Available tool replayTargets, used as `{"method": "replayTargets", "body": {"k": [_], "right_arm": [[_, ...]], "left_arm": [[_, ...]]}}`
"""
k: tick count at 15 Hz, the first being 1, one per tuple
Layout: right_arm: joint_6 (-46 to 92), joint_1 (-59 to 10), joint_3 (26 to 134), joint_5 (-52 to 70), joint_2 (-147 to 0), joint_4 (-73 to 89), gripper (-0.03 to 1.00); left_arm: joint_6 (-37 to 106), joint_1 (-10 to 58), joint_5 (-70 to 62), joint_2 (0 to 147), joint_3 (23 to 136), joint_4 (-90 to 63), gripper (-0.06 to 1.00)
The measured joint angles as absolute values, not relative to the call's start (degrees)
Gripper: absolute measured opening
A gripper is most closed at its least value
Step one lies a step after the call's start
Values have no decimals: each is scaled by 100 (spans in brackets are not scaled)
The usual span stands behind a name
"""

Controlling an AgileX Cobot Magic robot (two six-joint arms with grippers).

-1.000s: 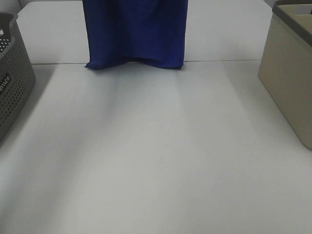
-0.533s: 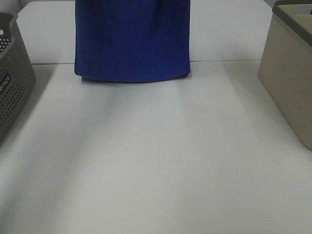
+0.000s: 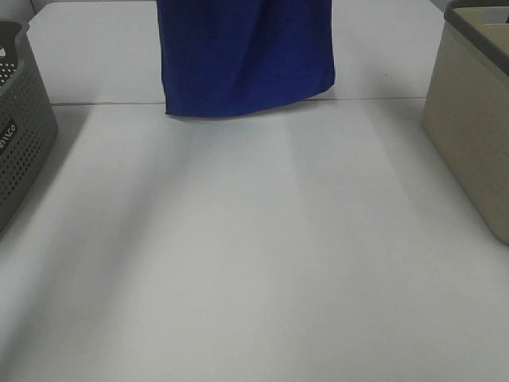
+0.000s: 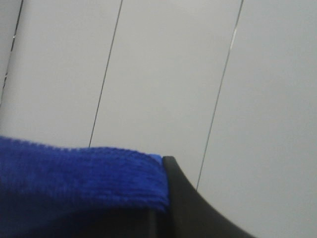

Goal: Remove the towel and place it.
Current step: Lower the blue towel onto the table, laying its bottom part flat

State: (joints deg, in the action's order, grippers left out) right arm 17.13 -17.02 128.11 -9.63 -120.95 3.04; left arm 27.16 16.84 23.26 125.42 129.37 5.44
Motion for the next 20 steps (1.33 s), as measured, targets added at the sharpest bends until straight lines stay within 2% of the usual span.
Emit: {"method": "replayTargets", "body": {"k": [3,4,11,12,14,16,20], "right_arm": [[1553,-1599,12926,-699,-12198,298,2],[1450,-1570,12926,-166,-12273,298,2],[1593,-1530,12920,4555,-12015,676,2],[1868,-1530,12920,5913,-11791,1060,2],[2051,-1530,12920,6681,-11734,1232,2],[2057,-1530,12920,6956,-11734,1324,2],[1862,-1530,12387,6961,-11402,1507,2]], "left_arm": [[2722,1684,1908,12582,13373,573,0],[2722,1702,1266,12680,13413,590,0],[2624,2343,-3518,12181,13401,573,0],[2384,2366,-4498,11952,13401,567,0],[1977,2366,-5735,11809,13401,487,0],[1719,2366,-6807,11791,13401,218,0],[1415,2366,-6950,11677,13115,-304,0]]}}
